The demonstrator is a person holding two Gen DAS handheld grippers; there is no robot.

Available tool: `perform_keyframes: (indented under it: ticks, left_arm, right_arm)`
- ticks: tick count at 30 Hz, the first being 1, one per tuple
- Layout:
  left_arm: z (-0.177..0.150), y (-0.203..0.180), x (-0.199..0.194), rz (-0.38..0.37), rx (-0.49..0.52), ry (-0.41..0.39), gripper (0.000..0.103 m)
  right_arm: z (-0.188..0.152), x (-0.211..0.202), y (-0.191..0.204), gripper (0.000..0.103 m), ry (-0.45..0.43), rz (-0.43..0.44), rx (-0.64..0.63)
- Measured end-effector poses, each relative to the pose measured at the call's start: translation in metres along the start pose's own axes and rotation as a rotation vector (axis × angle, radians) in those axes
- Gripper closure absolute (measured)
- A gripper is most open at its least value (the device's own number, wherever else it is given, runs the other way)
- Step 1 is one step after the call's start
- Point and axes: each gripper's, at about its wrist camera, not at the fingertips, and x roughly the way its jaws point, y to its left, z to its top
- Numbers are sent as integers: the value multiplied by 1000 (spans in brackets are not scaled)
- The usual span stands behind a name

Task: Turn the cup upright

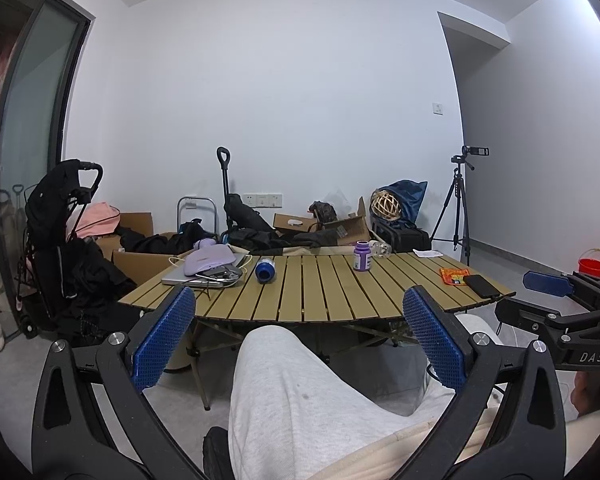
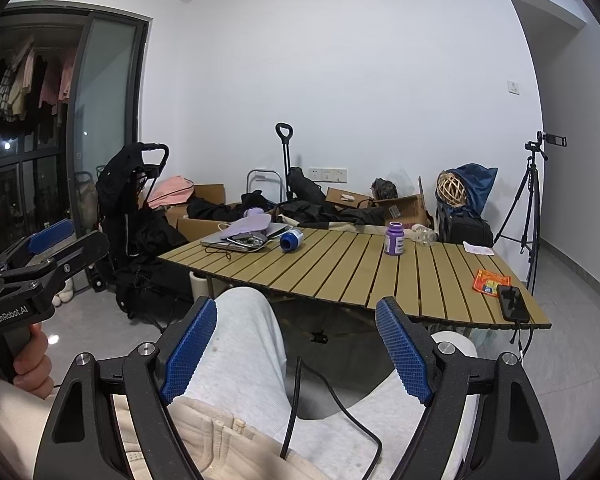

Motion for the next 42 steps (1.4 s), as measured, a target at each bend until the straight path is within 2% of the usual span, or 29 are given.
perform_keyframes:
  ticks: [42]
  left_arm:
    - [-1, 9, 3, -19, 1, 3, 0]
  right_arm:
    - [1, 0, 4, 17, -4, -5, -6]
